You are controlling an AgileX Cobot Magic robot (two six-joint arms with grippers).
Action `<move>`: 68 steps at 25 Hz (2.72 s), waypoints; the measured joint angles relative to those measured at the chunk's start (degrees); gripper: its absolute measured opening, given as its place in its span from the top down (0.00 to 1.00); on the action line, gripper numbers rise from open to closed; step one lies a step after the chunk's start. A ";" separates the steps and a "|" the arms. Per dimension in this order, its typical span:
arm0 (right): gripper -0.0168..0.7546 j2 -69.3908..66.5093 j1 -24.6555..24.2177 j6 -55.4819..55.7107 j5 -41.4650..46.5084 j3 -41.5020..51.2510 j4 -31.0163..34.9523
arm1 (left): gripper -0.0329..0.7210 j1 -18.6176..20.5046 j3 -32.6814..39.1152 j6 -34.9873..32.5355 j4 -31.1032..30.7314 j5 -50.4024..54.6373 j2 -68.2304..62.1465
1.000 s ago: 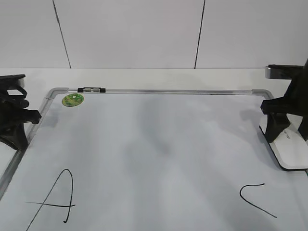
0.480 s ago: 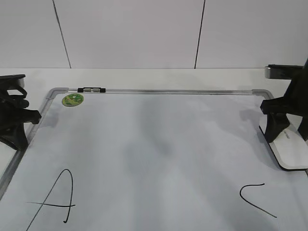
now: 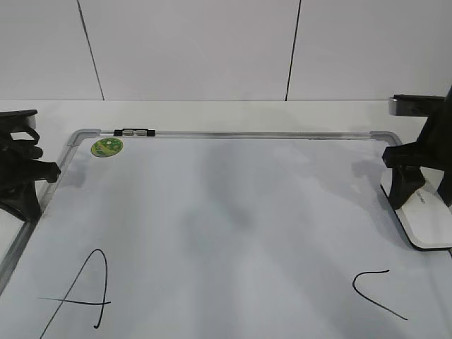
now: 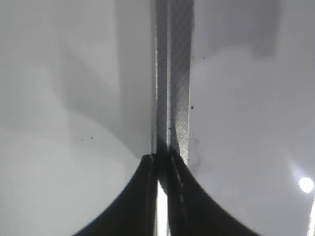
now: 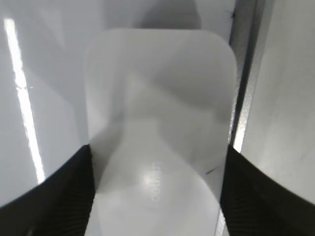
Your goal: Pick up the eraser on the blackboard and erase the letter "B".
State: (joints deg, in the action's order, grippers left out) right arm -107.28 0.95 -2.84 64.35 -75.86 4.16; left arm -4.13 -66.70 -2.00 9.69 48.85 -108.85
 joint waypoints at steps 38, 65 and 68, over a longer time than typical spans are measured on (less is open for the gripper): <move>0.21 4.90 0.00 6.19 5.69 -14.09 5.52 | 0.63 0.00 0.00 -0.28 -1.83 0.89 0.00; 0.22 53.65 0.00 5.67 7.38 16.18 3.44 | 0.65 0.00 0.47 -0.41 -5.14 21.02 29.11; 0.22 60.19 0.00 4.07 7.51 21.54 1.25 | 0.65 0.00 4.69 -0.41 -4.50 21.15 34.38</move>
State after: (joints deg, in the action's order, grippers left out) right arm -47.09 0.95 1.23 71.86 -54.31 5.41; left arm -4.13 -62.00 -2.42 5.19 70.00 -74.47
